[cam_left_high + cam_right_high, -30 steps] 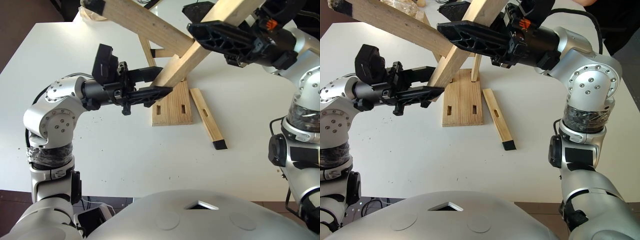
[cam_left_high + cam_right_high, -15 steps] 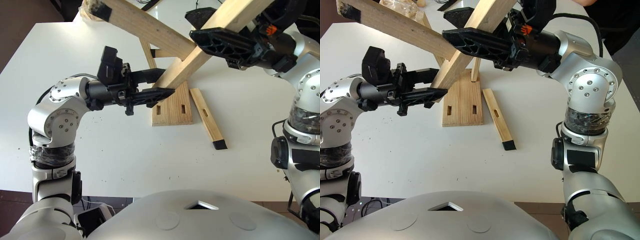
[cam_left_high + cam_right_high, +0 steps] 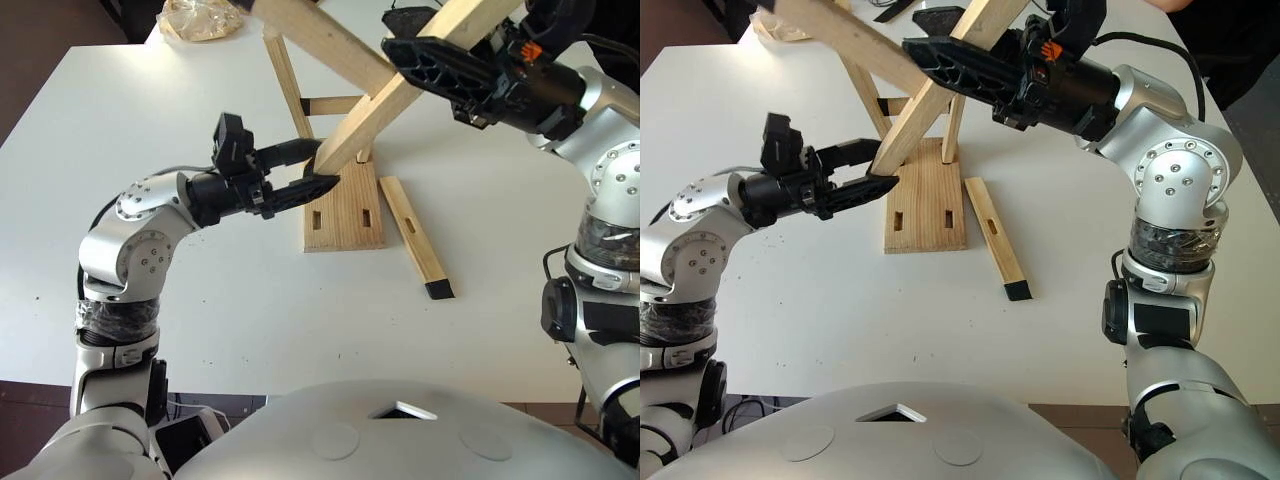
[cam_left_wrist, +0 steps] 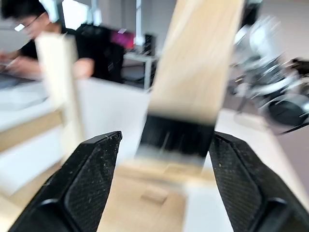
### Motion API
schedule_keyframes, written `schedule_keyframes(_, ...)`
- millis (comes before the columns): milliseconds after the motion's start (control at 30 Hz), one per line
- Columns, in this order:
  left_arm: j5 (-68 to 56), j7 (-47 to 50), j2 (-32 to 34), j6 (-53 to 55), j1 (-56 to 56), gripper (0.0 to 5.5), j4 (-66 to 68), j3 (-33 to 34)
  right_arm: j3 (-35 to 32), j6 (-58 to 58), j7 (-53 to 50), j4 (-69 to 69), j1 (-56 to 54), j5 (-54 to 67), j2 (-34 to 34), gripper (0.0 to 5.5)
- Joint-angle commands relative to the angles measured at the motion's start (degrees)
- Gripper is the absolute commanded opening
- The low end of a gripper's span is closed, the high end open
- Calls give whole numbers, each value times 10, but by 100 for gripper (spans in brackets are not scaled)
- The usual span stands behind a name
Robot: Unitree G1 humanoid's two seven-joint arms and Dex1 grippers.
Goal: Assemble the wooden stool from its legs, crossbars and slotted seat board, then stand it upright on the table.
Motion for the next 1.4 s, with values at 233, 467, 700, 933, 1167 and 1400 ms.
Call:
schedule_keyframes(233, 56, 312, -147, -102, 1, 319, 119, 148, 141, -222, 139, 57, 88, -262, -56, 201)
schedule_keyframes(467, 9, 506, -255, -146, -37, 319, 146, 254, 144, -246, 207, 62, 106, -278, -74, 201)
schedule_keyframes(700, 12, 541, -268, -175, -56, 319, 180, 267, 153, -256, 246, 73, 125, -281, -74, 201)
schedule_keyframes(933, 14, 543, -276, -187, -53, 319, 188, 265, 169, -287, 271, 80, 135, -293, -71, 200)
schedule_keyframes(1167, 14, 539, -283, -195, -61, 319, 198, 257, 173, -280, 261, 132, 122, -305, -62, 200)
schedule_keyframes(1400, 15, 539, -293, -202, -53, 319, 196, 248, 200, -300, 249, 243, 115, -348, -41, 200)
